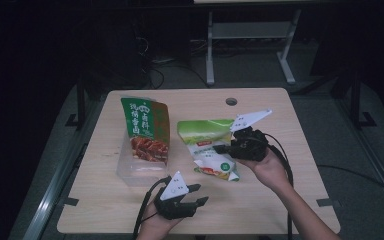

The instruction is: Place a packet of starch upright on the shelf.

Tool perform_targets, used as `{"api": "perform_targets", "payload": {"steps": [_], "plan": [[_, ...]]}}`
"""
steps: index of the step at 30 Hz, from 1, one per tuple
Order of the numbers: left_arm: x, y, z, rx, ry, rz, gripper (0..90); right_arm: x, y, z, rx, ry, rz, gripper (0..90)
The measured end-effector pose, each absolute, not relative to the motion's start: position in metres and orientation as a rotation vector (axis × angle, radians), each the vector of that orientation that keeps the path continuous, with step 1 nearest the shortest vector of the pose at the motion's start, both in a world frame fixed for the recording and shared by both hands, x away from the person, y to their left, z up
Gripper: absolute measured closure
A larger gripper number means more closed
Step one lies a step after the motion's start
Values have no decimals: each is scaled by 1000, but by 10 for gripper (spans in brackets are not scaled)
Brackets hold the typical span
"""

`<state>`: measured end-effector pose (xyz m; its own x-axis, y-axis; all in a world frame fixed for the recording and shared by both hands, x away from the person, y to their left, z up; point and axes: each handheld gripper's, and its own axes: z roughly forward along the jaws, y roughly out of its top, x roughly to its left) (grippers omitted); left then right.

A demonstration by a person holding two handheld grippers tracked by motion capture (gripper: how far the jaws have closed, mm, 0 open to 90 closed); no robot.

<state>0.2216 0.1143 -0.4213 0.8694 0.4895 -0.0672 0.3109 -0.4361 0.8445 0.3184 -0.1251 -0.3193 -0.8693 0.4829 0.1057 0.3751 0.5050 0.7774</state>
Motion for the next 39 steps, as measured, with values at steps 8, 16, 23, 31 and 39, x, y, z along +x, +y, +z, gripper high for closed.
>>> {"api": "perform_targets", "payload": {"steps": [8, 16, 23, 31, 39], "plan": [[217, 116, -425, 2072, 573, 218, 518, 322, -100, -303, 683, 2626, 1338, 897], [215, 115, -427, 2076, 568, 217, 507, 328, -69, -290, 575, 2631, 1380, 897], [215, 115, -429, 2073, 564, 215, 497, 333, -42, -283, 541, 2659, 1402, 897], [214, 114, -429, 2072, 559, 212, 488, 338, -17, -280, 507, 2670, 1431, 897], [212, 115, -429, 2058, 559, 209, 485, 344, 14, -281, 478, 2689, 1466, 897]]}}
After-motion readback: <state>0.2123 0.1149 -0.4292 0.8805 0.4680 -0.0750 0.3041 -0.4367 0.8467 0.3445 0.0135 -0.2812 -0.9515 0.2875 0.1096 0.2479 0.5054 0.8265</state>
